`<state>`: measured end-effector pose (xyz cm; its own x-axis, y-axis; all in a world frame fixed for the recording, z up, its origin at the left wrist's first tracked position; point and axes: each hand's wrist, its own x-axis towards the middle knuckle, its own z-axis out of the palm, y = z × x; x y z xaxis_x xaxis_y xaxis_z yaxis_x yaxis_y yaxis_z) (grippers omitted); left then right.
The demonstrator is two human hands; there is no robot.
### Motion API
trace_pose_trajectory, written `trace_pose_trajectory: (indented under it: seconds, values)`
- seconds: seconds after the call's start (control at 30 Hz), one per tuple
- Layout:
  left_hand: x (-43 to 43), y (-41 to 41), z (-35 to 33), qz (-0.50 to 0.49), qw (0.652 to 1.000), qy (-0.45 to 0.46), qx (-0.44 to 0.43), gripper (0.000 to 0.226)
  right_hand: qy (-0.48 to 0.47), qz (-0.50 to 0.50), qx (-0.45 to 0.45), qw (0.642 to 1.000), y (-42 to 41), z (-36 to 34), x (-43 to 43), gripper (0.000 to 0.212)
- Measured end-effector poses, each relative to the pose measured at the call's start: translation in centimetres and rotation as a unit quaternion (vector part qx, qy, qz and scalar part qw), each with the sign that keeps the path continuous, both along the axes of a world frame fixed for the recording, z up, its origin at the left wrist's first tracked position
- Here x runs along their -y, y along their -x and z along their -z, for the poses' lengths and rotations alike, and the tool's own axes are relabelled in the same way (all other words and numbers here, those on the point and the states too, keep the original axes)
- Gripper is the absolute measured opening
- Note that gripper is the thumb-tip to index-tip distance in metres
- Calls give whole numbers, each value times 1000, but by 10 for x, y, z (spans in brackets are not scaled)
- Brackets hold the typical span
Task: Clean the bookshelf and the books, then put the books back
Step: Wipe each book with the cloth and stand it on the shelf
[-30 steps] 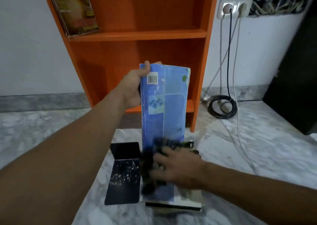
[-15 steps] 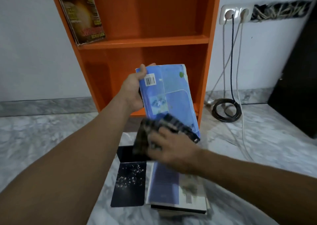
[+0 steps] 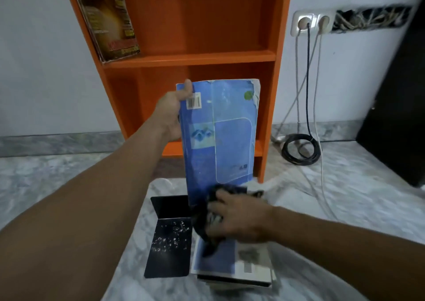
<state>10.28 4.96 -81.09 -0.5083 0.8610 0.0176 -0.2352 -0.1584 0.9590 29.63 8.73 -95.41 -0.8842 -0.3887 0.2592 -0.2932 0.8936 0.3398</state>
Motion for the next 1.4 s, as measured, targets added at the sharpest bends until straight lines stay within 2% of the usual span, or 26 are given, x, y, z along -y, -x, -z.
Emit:
trace_pose_trajectory:
  seconds: [0.03,0.1,0.17,0.23,0.3,0.37,0.43,0.47,0.5,0.53,0.6,0.7,0.73,0.77,0.8,0.87,0.93,0.97,1.03,1.1,1.13,1.2,1.23,1.27,1.33,1.4]
  values:
    - [0,4,0,-8,1000,-1,-5,54,-25,12,49,998,-13,4,7,32]
    - [1,9,-2,-13,1000,-4,-14,47,50,24,21,998,-19,-16,1,35]
    - [4,12,-3,-23,1000,-5,-13,40,115,38,-111,986,-13,-65,-14,31]
    - [5,13,-2,-4,1000,-1,-20,48,119,98,-322,934,-4,-116,-37,35]
    - [5,9,-4,-3,1000,11,-28,53,142,206,-377,892,6,-132,-52,38]
    - [1,5,-5,-8,1000,0,-23,54,218,181,-296,912,8,-108,-48,28]
    - [-1,3,-5,-11,1000,-7,-18,55,190,92,-153,965,-7,-52,-36,26]
    - [-1,6,-3,-20,1000,-8,-21,54,153,44,-61,985,-18,-31,-23,32]
    - [-1,10,-2,-33,999,-10,-24,52,82,36,-24,996,-27,-23,-12,38]
    - [0,14,-1,-43,999,-9,-27,50,52,30,-38,997,-33,-21,-10,41]
    - [2,19,-2,-62,998,2,-29,44,123,34,-109,986,-27,-56,-11,39]
    - [4,18,1,-30,999,6,-37,40,194,140,-339,910,14,-142,-26,43]
    - [2,14,2,-2,999,10,-39,39,200,174,-388,883,27,-158,-31,44]
    - [1,10,1,11,999,15,-33,38,216,199,-394,871,38,-156,-34,42]
    - [-1,4,-2,20,999,21,-23,38,239,211,-351,880,44,-141,-30,37]
    - [-4,-2,-7,1,1000,19,-16,44,240,172,-225,929,45,-80,-10,27]
    - [-5,-2,-9,-21,1000,12,-12,46,128,57,-83,987,26,-18,10,18]
    - [-4,-2,-11,-29,1000,9,-6,47,68,19,-28,997,14,-1,16,14]
    - [-6,1,-14,-49,999,0,-1,46,60,4,-40,997,-3,0,14,15]
    - [-7,2,-22,-77,997,-11,0,42,160,7,-144,977,-6,-26,7,26]
    - [-7,6,-23,-85,996,-21,7,42,216,28,-214,952,-4,-44,2,30]
    - [-9,7,-26,-102,995,-20,9,40,329,131,-336,873,0,-79,-10,35]
    - [-10,7,-29,-118,993,-9,12,36,390,174,-351,833,5,-95,-12,35]
    - [-13,6,-31,-135,991,2,17,32,448,194,-330,808,11,-104,-12,33]
    - [-22,-2,-36,-167,985,23,37,28,520,176,-255,796,23,-105,-1,26]
    - [-29,-13,-38,-181,983,26,28,21,570,186,-205,774,31,-93,8,53]
